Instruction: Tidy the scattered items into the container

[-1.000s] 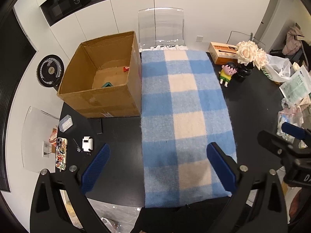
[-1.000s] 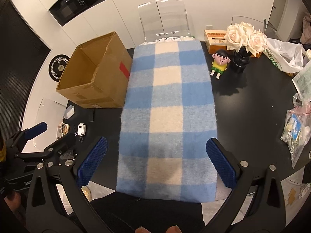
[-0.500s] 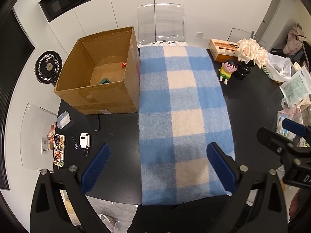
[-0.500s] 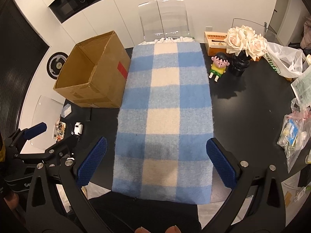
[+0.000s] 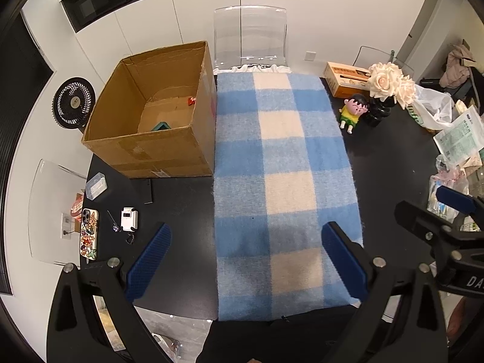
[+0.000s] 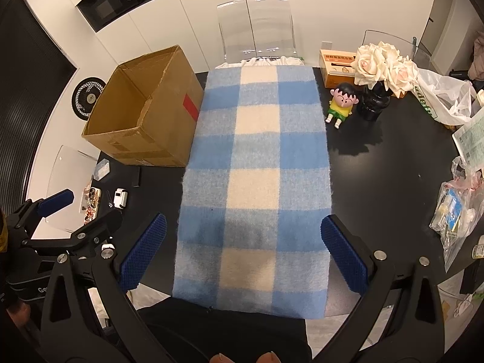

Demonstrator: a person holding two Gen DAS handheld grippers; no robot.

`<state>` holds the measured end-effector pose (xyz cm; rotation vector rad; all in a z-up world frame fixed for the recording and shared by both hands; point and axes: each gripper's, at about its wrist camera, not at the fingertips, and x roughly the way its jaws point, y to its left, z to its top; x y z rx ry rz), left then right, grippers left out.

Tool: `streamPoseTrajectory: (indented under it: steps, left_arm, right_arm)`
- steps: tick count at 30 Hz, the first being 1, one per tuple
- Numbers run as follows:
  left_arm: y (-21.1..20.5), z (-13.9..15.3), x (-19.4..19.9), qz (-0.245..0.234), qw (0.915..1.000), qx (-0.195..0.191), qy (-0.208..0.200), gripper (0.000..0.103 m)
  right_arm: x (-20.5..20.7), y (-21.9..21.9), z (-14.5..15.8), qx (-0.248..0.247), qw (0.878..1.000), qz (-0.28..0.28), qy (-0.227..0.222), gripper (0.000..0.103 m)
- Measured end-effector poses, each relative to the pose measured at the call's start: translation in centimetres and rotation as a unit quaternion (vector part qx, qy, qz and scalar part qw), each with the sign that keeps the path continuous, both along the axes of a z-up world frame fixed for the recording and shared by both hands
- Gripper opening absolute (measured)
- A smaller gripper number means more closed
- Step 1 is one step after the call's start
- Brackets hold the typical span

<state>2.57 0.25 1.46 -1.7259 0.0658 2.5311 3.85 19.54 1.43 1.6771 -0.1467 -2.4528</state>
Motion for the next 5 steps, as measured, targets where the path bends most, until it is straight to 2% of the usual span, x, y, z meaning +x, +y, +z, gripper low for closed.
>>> streamPoseTrajectory:
  steps: [5]
  left_arm:
    - [-0.40,0.15,-0.05,0.003,1.0000,0.000,0.001,0.099]
  right_arm:
    - [-0.06,0.03,-0.11,0.002,1.000,-0.003,-0.002,0.103]
